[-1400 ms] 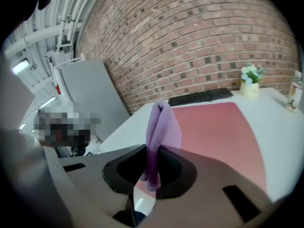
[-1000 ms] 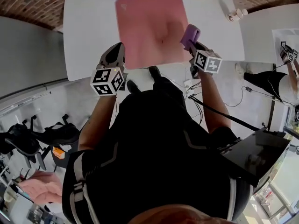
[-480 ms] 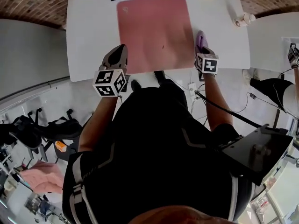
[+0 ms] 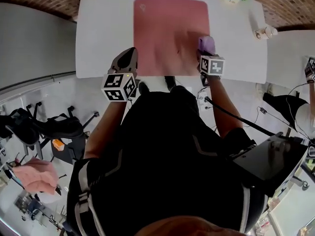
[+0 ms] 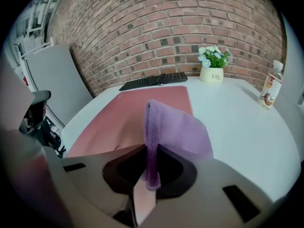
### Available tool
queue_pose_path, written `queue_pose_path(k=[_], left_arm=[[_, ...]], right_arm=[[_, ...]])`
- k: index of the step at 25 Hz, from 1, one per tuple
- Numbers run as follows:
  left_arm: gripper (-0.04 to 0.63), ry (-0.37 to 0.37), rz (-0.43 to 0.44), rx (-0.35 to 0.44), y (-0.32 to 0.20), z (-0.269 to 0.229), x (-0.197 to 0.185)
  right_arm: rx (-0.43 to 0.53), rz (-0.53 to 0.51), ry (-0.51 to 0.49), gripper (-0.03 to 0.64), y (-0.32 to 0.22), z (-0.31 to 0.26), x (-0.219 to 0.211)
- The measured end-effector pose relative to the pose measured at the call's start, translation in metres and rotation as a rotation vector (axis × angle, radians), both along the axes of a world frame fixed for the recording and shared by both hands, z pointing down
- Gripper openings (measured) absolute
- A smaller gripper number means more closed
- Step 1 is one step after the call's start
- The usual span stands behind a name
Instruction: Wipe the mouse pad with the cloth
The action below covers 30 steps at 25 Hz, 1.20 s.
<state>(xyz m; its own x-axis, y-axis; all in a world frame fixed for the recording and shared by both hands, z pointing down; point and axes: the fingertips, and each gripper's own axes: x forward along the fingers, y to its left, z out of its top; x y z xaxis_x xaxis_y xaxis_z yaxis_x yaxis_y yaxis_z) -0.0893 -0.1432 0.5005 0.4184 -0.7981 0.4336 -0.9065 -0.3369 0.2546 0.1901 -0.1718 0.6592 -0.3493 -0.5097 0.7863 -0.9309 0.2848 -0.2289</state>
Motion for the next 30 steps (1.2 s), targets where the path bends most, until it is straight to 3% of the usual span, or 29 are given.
queue_pose_path(k=[30], left_arm=[[0.005,0.009,-0.283,0.004,0.051,-0.010,-0.081]], right_arm=[[-0.112,-0.410,-0.176,0.054,0.006,-0.006,-0.201]])
